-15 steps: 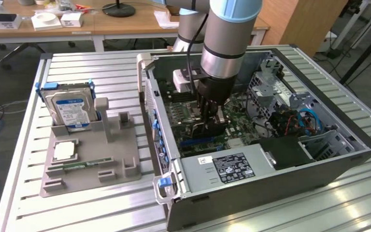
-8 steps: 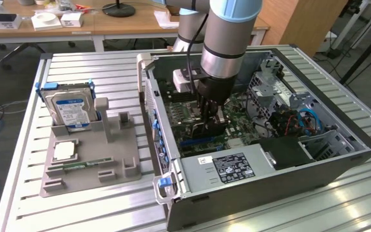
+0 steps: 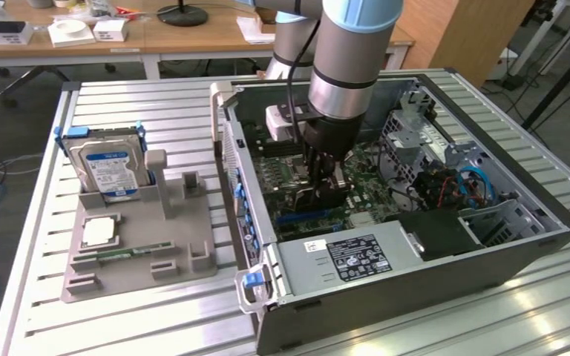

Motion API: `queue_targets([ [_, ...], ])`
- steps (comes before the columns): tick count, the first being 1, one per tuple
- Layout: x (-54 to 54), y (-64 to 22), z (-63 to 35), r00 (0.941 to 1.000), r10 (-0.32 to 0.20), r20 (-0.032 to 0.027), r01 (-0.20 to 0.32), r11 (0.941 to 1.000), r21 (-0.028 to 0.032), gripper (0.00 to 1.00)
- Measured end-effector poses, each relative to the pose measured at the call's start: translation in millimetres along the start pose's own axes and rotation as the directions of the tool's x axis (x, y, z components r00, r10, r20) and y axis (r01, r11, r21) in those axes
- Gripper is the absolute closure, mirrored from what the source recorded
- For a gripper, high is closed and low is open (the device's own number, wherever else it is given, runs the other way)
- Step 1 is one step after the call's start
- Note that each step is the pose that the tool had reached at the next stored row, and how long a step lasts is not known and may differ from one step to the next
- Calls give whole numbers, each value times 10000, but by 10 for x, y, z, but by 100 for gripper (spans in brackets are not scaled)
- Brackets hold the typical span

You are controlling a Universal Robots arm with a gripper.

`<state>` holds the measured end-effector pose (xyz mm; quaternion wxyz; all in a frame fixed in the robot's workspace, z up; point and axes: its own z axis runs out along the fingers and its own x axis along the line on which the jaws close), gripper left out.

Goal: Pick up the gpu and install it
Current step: 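Insert the gpu into the slot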

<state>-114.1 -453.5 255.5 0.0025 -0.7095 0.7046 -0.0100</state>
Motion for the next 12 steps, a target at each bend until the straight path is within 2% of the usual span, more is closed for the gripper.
queue_targets([
  [12, 1, 6, 4, 10000, 0, -3, 0, 10000, -1, 74],
])
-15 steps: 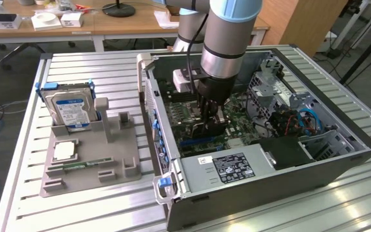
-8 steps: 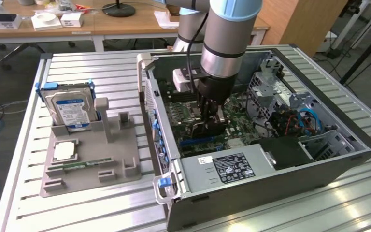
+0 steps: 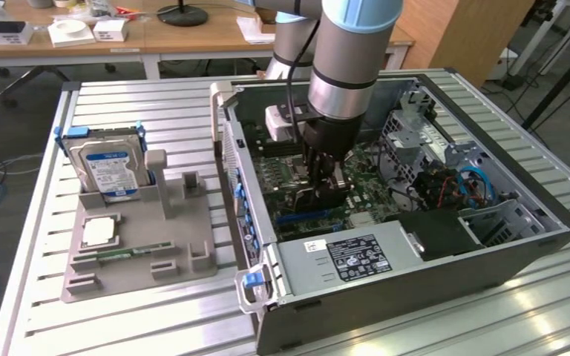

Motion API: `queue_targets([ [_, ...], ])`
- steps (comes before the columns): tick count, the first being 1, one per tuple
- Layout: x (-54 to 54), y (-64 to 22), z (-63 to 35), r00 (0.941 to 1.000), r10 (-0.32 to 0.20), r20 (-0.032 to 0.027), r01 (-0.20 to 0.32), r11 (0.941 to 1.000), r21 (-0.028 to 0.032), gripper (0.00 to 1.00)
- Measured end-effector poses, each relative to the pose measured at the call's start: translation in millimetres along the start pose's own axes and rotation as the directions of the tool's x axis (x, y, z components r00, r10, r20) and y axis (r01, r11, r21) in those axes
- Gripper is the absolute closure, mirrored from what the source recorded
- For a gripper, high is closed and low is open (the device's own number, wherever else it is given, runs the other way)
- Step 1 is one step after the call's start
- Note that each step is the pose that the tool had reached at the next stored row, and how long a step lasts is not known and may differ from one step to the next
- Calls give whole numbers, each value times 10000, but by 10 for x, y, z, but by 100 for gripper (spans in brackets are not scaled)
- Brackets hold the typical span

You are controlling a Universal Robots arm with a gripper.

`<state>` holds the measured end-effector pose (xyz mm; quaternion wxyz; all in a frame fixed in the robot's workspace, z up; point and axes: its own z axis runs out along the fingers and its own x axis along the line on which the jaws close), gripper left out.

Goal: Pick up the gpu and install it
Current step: 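Insert the gpu into the slot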

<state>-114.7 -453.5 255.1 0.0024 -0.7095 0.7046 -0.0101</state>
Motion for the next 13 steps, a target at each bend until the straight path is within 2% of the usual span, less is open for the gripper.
queue_targets([
  [13, 0, 2, 12, 10000, 0, 0, 0, 10000, 0, 74],
])
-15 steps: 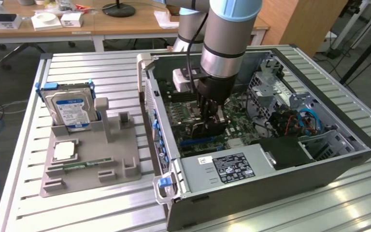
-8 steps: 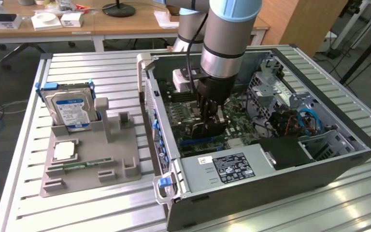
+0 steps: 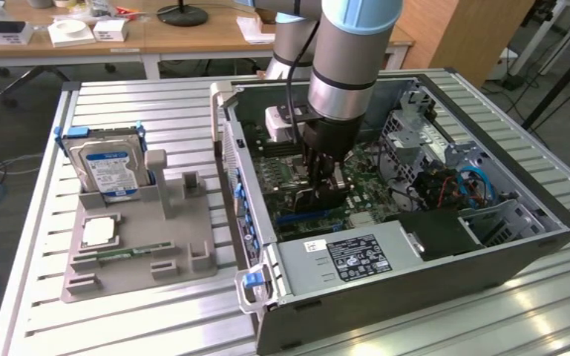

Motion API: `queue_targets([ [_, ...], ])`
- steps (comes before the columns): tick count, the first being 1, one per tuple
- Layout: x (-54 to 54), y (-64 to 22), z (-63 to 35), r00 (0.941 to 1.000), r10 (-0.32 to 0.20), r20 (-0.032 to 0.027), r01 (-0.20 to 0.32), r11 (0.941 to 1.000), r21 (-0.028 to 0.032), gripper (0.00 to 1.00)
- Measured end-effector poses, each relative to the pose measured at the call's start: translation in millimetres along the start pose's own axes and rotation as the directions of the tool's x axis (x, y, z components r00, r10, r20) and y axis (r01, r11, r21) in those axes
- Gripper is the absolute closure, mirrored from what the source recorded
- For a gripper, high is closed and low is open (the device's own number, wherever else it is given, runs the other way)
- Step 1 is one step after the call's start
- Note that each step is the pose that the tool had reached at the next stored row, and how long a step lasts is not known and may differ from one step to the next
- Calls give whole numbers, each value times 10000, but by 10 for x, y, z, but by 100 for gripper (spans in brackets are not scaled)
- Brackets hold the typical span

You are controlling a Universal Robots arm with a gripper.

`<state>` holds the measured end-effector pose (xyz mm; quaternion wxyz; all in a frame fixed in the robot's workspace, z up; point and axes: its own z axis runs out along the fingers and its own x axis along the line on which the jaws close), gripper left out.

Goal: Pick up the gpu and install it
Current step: 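Insert the gpu into the slot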

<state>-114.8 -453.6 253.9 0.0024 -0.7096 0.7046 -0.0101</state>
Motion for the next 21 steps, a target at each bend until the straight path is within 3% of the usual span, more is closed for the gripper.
queue_targets([
  [21, -1, 2, 33, 10000, 0, 2, 0, 10000, 1, 74],
])
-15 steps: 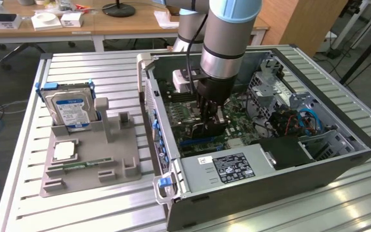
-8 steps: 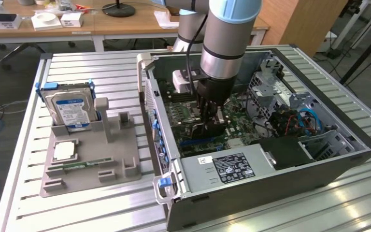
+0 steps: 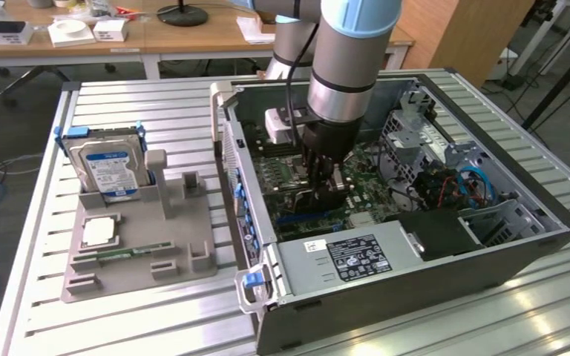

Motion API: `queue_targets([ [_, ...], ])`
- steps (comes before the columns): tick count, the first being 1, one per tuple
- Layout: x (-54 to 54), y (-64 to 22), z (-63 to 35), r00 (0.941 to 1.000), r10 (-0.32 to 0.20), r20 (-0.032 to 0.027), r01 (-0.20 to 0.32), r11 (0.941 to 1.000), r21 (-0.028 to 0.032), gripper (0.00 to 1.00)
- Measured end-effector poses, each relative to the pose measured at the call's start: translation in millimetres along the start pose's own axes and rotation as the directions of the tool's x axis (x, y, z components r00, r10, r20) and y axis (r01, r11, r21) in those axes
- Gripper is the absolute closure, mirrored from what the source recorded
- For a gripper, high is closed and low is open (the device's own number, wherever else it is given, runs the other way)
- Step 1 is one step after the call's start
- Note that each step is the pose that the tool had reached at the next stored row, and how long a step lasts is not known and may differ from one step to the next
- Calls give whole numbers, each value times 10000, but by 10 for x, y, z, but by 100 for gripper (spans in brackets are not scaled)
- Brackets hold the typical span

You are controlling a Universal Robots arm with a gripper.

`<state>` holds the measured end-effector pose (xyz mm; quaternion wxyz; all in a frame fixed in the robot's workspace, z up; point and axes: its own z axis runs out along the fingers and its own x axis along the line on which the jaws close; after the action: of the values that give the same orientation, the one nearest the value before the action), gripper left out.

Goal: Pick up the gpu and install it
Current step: 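Insert the gpu into the slot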

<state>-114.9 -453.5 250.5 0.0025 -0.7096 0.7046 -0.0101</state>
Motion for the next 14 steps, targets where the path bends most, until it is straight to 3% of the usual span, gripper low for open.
queue_targets([
  [14, 0, 0, 8, 10000, 0, -1, 0, 10000, 0, 74],
])
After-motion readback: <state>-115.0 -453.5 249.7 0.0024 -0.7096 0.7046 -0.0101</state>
